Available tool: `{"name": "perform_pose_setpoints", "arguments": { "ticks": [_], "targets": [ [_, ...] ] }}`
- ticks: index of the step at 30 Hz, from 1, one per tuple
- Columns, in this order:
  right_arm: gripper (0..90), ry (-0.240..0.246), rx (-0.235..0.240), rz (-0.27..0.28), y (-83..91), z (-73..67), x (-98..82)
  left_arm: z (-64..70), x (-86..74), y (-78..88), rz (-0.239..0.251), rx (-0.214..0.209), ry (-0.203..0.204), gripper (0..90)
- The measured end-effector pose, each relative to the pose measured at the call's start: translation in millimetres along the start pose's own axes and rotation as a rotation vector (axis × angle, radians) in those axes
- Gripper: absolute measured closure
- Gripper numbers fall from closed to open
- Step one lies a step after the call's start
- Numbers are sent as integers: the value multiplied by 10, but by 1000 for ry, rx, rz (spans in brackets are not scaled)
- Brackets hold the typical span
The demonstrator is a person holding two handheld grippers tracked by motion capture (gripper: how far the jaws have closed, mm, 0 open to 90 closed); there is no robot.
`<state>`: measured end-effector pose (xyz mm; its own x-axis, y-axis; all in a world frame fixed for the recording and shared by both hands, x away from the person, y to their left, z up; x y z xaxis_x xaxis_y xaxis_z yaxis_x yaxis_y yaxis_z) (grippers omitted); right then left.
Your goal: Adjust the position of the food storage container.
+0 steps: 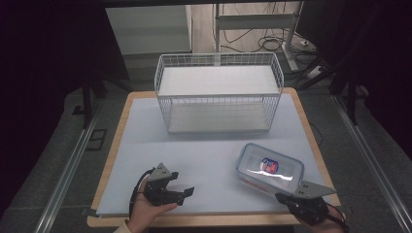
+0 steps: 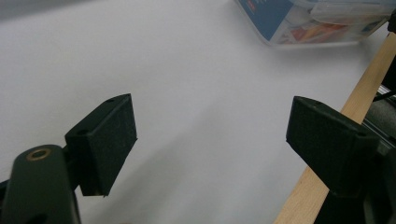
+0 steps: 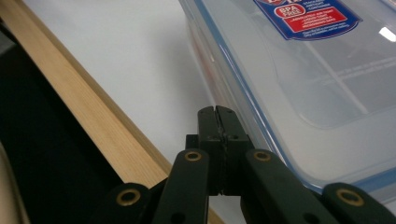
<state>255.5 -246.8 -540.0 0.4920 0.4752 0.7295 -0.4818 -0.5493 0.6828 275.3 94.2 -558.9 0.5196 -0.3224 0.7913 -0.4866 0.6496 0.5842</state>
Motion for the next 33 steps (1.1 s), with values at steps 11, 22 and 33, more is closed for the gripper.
{"name": "perform_pose_setpoints", "arguments": {
  "ticks": [11, 22, 33],
  "targets": [
    [896, -4, -25, -6, -6, 62, 15, -23, -22, 10, -2, 3, 19, 162],
    [896, -59, -98, 10, 28, 317, 14, -41, -12, 24, 4, 5, 34, 167],
    [896, -107, -129, 41, 25, 500, 39, -35, -25, -2, -5, 0, 35, 167]
  ]
}}
Point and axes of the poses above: each handheld gripper's, and its own axes: y roughly backward along the jaws, x roughly out of its top, z roughly to its right, the point moved 8 cm from there along -y, roughly forward along the jaws, and after that the axes turned 5 degrees about -y, right-handed, at the moved point
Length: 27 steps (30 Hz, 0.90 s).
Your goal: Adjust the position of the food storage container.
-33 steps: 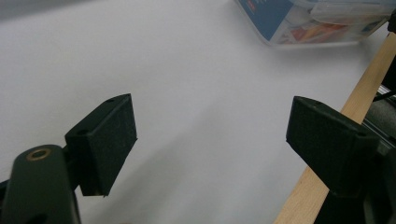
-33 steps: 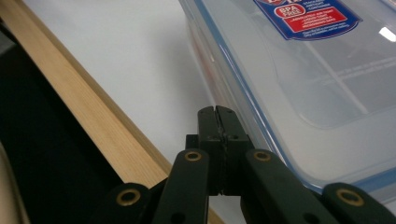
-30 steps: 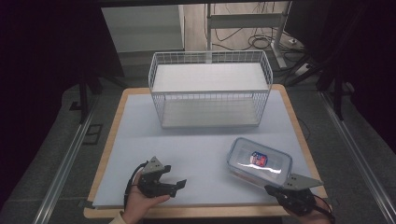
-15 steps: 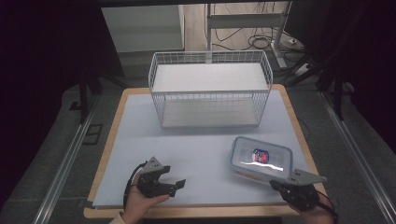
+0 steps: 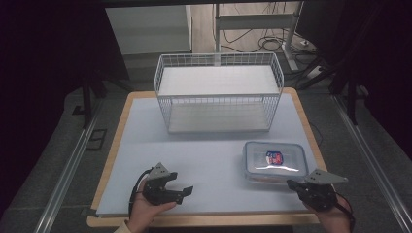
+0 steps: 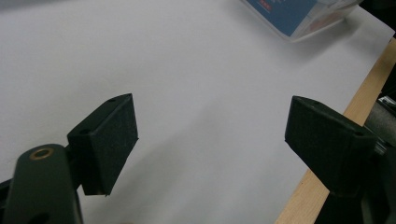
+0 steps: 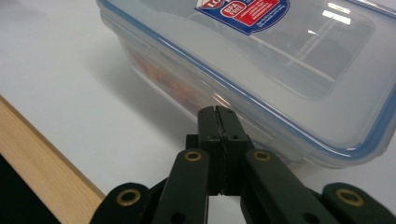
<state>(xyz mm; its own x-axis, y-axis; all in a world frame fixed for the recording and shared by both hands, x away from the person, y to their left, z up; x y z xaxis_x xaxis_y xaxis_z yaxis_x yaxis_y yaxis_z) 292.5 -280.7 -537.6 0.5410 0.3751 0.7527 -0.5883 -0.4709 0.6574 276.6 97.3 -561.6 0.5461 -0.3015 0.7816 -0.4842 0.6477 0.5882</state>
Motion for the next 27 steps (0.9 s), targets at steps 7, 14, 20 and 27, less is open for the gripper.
{"name": "perform_pose_setpoints", "arguments": {
  "ticks": [7, 14, 20, 27],
  "targets": [
    [896, 1, -2, 2, -10, -8, 7, -13, -5, -1, -2, 3, 3, 167],
    [896, -10, -12, 12, -19, 47, 18, -13, -9, -9, -5, 2, 3, 167],
    [896, -2, 10, 41, 57, -61, 76, -16, -4, -4, -3, 3, 7, 167],
    [895, 49, -46, 108, 263, 0, 588, -25, 11, -20, -1, 1, 20, 168]
  ]
}}
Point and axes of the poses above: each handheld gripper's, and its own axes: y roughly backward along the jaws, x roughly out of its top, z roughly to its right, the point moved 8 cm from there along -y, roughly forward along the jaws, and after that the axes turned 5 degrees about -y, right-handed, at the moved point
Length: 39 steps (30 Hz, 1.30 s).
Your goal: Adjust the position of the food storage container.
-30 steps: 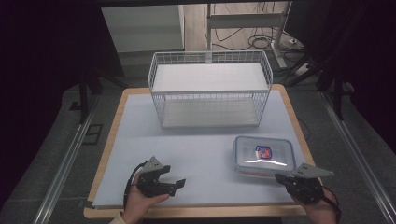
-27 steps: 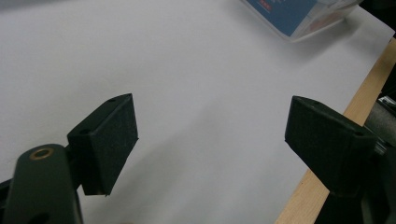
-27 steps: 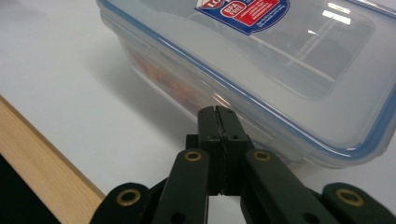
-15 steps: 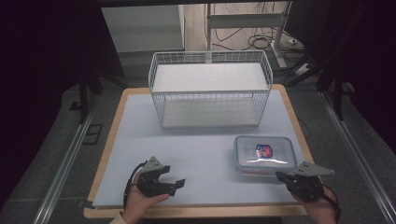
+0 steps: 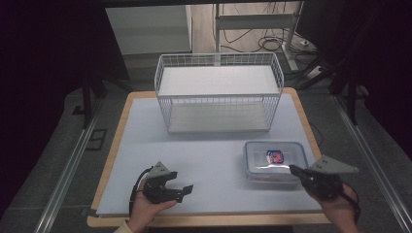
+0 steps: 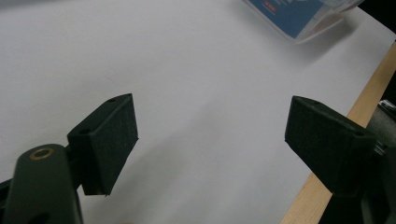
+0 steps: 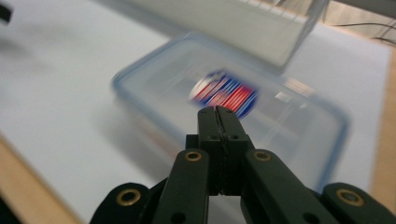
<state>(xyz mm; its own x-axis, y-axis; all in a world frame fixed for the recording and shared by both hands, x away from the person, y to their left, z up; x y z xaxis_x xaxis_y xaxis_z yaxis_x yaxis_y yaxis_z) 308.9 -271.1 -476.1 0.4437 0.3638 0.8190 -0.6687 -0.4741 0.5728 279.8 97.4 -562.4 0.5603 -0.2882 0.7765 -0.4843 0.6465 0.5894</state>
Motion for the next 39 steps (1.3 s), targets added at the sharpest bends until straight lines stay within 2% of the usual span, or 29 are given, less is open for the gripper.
{"name": "perform_pose_setpoints", "arguments": {
  "ticks": [1, 4, 7, 10, 17, 19, 24, 28, 39],
  "targets": [
    [895, -3, -14, -12, -14, 66, 74, 1, -4, -1, -2, 1, -2, 167],
    [896, -6, -116, -28, -104, 369, 268, 0, -12, 2, -6, 3, -13, 168],
    [895, -86, -122, -35, -246, 612, 342, 7, -18, 2, -5, 4, -20, 168],
    [895, -136, -169, -44, -391, 821, 277, 8, -28, -4, -8, 4, -21, 168],
    [895, -211, -227, -155, -520, 1157, -118, 1, -33, 8, -7, 16, -22, 168],
    [895, -233, -225, -174, -547, 1176, -183, 3, -36, 4, -9, 17, -28, 168],
    [895, -202, -232, -232, -597, 1146, -267, 6, -46, 0, -12, 14, -29, 168],
    [895, -189, -227, -270, -572, 1081, -355, -5, -53, 22, -8, 15, -28, 168],
    [896, -157, -213, -302, -597, 988, -390, 7, -55, -1, -14, 13, -30, 169]
  ]
}}
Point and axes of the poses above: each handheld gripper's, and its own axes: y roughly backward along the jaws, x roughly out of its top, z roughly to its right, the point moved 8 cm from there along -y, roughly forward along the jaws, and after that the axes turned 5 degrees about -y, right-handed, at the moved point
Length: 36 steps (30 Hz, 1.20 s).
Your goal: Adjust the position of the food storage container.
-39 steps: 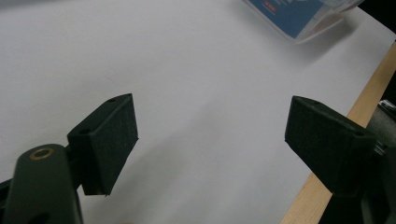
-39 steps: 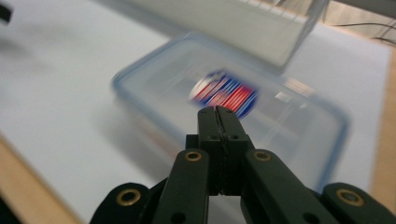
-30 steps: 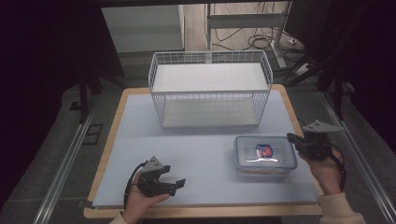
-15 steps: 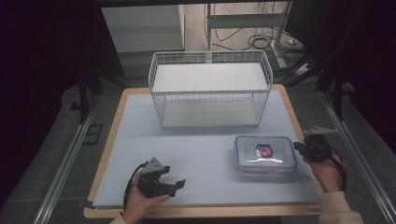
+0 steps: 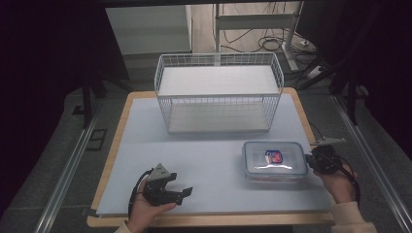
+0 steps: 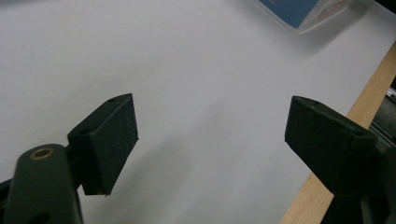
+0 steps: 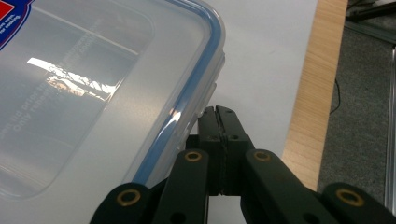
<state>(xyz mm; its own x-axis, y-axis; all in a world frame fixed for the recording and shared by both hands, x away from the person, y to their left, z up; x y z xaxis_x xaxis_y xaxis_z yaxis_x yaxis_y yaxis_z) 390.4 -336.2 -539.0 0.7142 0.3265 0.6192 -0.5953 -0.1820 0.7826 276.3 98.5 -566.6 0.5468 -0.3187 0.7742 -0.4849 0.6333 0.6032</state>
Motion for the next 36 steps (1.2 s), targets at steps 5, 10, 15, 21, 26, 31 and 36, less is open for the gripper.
{"name": "perform_pose_setpoints", "arguments": {
  "ticks": [5, 10, 15, 21, 26, 31, 36],
  "targets": [
    [896, 28, 10, 3, -12, -105, 34, -5, 0, 8, 2, 1, -1, 169],
    [896, 44, 30, 24, -19, -220, 81, -10, -4, 9, 1, 0, 0, 168],
    [896, 57, 46, 29, -36, -294, 99, -17, 0, 8, 3, 0, 5, 169],
    [896, 80, 64, 26, -50, -408, 104, -36, -10, 6, 0, 3, 13, 169],
    [896, 113, 84, 20, -75, -564, 109, -56, -13, 16, 3, 3, 21, 170],
    [896, 149, 113, 21, -89, -742, 128, -64, -15, 14, 3, 2, 25, 170],
    [896, 184, 138, 31, -109, -938, 156, -74, -14, 15, 3, 3, 29, 170]
  ]
}}
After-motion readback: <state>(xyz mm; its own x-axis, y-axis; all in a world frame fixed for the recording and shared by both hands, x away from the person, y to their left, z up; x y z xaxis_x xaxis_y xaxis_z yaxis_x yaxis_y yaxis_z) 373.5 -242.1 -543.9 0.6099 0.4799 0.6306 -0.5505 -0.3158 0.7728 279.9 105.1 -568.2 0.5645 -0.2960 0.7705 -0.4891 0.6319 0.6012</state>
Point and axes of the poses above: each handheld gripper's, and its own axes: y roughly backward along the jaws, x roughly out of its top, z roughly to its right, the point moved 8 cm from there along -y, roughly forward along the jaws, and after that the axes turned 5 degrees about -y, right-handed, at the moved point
